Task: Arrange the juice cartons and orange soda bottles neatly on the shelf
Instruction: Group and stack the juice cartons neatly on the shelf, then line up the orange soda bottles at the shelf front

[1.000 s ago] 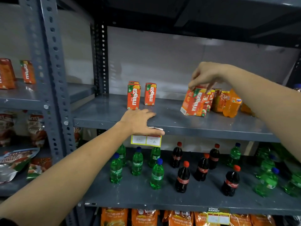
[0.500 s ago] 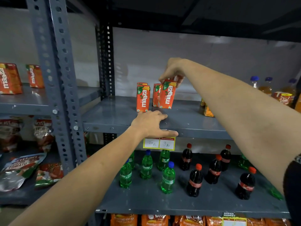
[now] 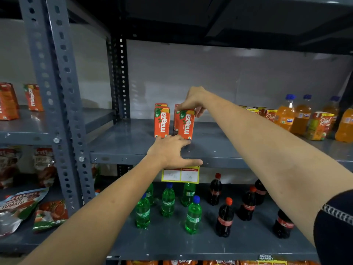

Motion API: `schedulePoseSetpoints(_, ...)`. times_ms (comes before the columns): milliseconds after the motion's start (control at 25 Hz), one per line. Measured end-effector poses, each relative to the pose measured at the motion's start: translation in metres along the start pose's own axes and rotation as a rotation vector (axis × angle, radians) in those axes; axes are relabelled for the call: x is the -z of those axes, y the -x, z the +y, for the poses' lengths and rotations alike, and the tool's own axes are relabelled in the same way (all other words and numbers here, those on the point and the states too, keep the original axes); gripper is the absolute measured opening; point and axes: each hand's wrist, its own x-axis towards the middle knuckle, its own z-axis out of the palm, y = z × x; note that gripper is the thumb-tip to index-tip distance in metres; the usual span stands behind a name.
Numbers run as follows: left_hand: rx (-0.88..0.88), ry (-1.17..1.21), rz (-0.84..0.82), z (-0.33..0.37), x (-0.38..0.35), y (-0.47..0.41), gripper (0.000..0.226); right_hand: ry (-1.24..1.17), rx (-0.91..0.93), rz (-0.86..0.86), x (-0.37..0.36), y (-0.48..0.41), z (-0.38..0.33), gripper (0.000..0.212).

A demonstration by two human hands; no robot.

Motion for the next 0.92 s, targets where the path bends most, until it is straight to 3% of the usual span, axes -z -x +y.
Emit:
schedulePoseSetpoints(160, -0.046, -0.019, 0.043, 0.004, 0.0, 0.001, 0.106, -0.05, 0.066, -0.011, 0.026, 0.029, 0.041, 0.056)
schedulePoseSetpoints(400, -0.129, -0.154, 0.105, 0.062, -0.011, -0.013, 0.093, -0.005, 0.08, -0.098, 0.073, 0.064, 0.147, 0.037)
schedulePoseSetpoints(720, -0.172, -0.125, 0.054, 0.232, -0.036, -0.091, 0.084, 0.262, 0.173, 0.247, 0.143, 0.067, 0.276, 0.013)
schedulePoseSetpoints(800, -0.166, -0.129, 0.051, 0.257, -0.042, -0.11, 0.08, 0.375, 0.199, 0.32, 0.156, 0.058, 0.299, 0.023)
schedulePoseSetpoints(920, -0.152, -0.182, 0.08, 0.266, -0.052, -0.12, 0.079, 0.531, 0.268, 0.256, 0.162, 0.039, 0.316, 0.048)
